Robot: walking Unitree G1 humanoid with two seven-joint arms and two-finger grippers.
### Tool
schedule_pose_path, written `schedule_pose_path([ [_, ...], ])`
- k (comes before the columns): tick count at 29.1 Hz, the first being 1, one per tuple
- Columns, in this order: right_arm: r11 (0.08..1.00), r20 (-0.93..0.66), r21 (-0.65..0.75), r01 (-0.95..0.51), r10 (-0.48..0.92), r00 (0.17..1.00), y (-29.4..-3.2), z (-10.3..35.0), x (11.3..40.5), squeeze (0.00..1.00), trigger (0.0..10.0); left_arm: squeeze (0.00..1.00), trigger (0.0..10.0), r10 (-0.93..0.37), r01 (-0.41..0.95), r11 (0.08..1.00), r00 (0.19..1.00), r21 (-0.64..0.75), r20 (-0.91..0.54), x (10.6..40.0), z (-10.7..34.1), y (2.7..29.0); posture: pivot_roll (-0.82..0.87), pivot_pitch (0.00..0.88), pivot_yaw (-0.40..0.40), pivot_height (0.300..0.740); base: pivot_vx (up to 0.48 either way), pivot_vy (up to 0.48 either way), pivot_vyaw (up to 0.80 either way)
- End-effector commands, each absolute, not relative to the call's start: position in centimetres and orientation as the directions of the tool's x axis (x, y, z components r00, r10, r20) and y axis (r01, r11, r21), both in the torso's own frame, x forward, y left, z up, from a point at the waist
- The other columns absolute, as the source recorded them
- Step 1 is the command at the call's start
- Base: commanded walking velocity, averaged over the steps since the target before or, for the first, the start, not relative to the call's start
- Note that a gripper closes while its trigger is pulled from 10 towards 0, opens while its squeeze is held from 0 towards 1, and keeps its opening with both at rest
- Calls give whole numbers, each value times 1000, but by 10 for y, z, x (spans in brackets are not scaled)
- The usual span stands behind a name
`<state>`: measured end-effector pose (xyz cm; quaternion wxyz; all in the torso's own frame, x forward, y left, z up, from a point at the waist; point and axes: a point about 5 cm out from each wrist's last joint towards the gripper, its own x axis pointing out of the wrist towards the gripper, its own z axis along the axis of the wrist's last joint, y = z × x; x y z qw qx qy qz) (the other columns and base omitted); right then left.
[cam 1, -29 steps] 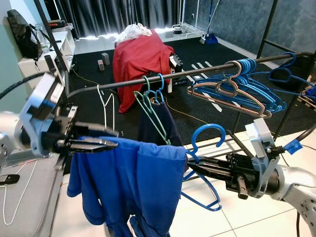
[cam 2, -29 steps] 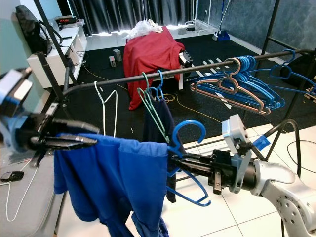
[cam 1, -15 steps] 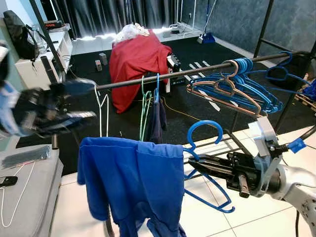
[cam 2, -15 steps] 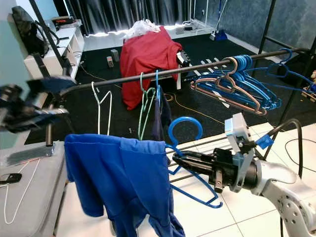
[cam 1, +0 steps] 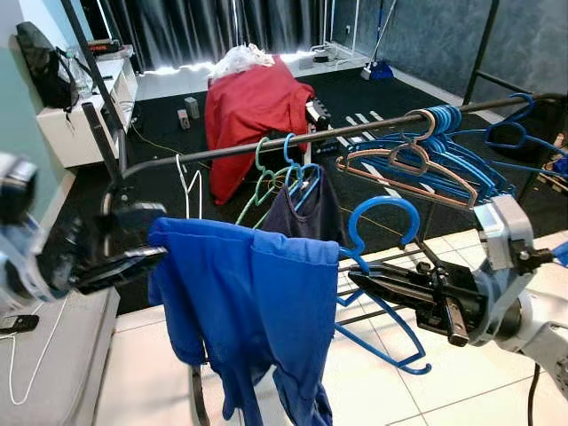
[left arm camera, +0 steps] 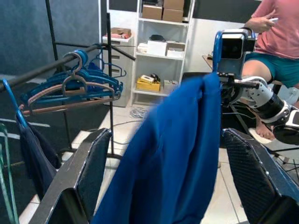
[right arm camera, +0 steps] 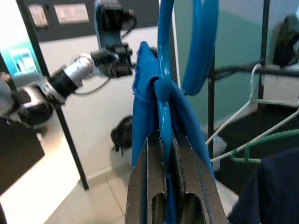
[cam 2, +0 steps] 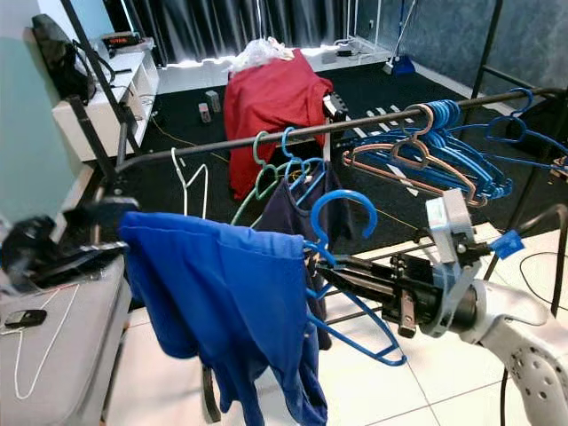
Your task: Hang hanger
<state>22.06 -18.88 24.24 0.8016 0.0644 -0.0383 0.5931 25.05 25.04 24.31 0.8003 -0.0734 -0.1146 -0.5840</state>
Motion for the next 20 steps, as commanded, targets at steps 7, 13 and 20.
schedule_pose_path([
  [7,249,194,28,-968,949,249,-184,254,216,0,0,0,10000,-913,936,347,324,55,247,257,239,248,-103,0,62,740,0,0,0],
  [13,245,207,32,-969,947,247,-183,256,216,0,0,0,10000,-920,945,325,306,41,245,257,233,239,-104,0,62,740,0,0,0],
  [20,245,218,31,-969,944,246,-184,259,216,0,0,0,10000,-937,965,263,251,17,244,255,229,230,-105,0,65,740,0,0,0],
])
